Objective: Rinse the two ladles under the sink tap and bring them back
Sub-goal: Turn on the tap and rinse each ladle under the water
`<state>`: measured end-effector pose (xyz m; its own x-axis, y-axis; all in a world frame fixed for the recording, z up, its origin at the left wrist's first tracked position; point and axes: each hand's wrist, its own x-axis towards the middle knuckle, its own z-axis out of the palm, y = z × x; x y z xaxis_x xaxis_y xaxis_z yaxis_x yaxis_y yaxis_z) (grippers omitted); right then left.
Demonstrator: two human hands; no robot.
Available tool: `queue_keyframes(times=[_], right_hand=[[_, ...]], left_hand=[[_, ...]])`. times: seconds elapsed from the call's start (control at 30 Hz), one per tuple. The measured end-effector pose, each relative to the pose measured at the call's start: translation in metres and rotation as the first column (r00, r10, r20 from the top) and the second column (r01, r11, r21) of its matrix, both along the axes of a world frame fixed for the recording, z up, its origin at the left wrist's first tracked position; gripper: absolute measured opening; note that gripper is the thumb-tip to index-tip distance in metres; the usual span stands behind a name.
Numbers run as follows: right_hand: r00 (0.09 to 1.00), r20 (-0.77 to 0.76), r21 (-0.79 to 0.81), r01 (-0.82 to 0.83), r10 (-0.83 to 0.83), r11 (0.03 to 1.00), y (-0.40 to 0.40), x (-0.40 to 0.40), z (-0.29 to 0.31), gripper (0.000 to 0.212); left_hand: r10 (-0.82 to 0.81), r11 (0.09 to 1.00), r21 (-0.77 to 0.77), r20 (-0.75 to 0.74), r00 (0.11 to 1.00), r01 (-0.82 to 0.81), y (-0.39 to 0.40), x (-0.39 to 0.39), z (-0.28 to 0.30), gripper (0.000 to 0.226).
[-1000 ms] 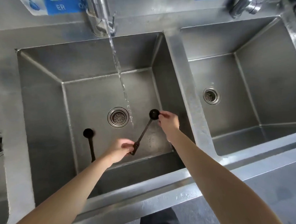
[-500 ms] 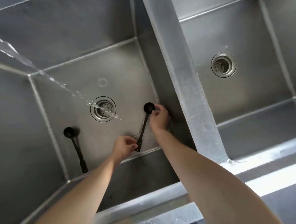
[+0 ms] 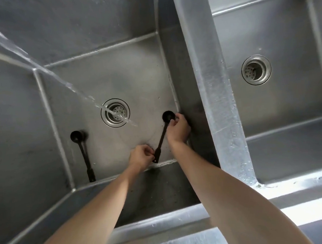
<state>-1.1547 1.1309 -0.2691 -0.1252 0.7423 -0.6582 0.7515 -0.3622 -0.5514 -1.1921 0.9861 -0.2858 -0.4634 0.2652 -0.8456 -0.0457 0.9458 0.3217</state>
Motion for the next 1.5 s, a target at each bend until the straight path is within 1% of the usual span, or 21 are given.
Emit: queue_keyframes(times=[0.1, 0.2, 0.33, 0.4, 0.47, 0.5, 0.6, 0.7, 0.8, 0.9, 1.07, 1.2, 1.33, 1.4, 1.5], right_hand=[[1.000, -0.017, -0.023, -0.018, 0.017, 1.000, 0.001, 0.001, 0.010, 0.039], [0.993, -0.002, -0.027, -0.120, 0.120, 0.992, 0.001, 0.001, 0.026, 0.041], [0.972, -0.059, 0.031, -0.224, 0.226, 0.974, -0.009, 0.001, 0.050, 0.035], [0.956, -0.048, 0.043, -0.289, 0.291, 0.956, -0.017, -0.004, 0.059, 0.042], [0.941, -0.028, 0.016, -0.336, 0.336, 0.942, -0.029, -0.014, 0.066, 0.050], [0.934, -0.021, 0.006, -0.356, 0.357, 0.934, -0.036, -0.021, 0.067, 0.051], [0.907, 0.012, -0.015, -0.421, 0.422, 0.907, -0.064, -0.040, 0.065, 0.047], [0.885, 0.035, -0.101, -0.458, 0.464, 0.883, -0.098, -0.059, 0.056, 0.041], [0.868, 0.025, -0.156, -0.486, 0.496, 0.860, -0.134, -0.072, 0.044, 0.040], [0.852, 0.027, -0.173, -0.512, 0.524, 0.841, -0.166, -0.085, 0.030, 0.041], [0.827, 0.008, -0.201, -0.549, 0.562, 0.811, -0.206, -0.105, 0.003, 0.035], [0.835, -0.008, -0.233, -0.537, 0.551, 0.811, -0.227, -0.119, -0.017, 0.029], [0.843, -0.009, -0.227, -0.526, 0.538, 0.819, -0.240, -0.126, -0.028, 0.023], [0.852, 0.001, -0.241, -0.508, 0.524, 0.827, -0.243, -0.129, -0.031, 0.019], [0.875, 0.007, -0.307, -0.458, 0.484, 0.834, -0.245, -0.131, -0.031, 0.016]], left_hand=[[-0.030, 0.998, 0.055, 0.029, 0.999, 0.028, -0.006, -0.008, 0.010, 0.019], [-0.032, 0.995, 0.100, 0.036, 0.999, 0.028, -0.016, -0.021, 0.024, 0.024], [0.005, 0.990, 0.142, -0.042, 0.999, 0.001, -0.035, -0.049, 0.045, 0.037], [0.032, 0.986, 0.167, -0.074, 0.997, -0.020, -0.049, -0.063, 0.055, 0.042], [0.066, 0.980, 0.195, -0.101, 0.993, -0.045, -0.068, -0.076, 0.064, 0.047], [0.087, 0.978, 0.202, -0.124, 0.988, -0.061, -0.077, -0.083, 0.067, 0.048], [0.171, 0.972, 0.194, -0.208, 0.963, -0.131, -0.107, -0.102, 0.069, 0.044], [0.265, 0.961, 0.146, -0.254, 0.930, -0.234, -0.140, -0.119, 0.064, 0.038], [0.355, 0.935, 0.078, -0.252, 0.900, -0.347, -0.171, -0.129, 0.055, 0.033], [0.414, 0.908, 0.020, -0.198, 0.889, -0.418, -0.192, -0.130, 0.042, 0.036], [0.445, 0.894, 0.010, -0.131, 0.886, -0.448, -0.198, -0.124, 0.020, 0.037], [0.437, 0.899, 0.034, -0.139, 0.888, -0.437, -0.190, -0.119, 0.010, 0.032], [0.463, 0.885, 0.022, -0.153, 0.873, -0.466, -0.188, -0.121, 0.006, 0.016], [0.445, 0.893, -0.005, -0.144, 0.884, -0.450, -0.190, -0.125, 0.005, 0.007], [0.448, 0.892, -0.027, -0.089, 0.890, -0.451, -0.192, -0.129, 0.007, 0.006]])
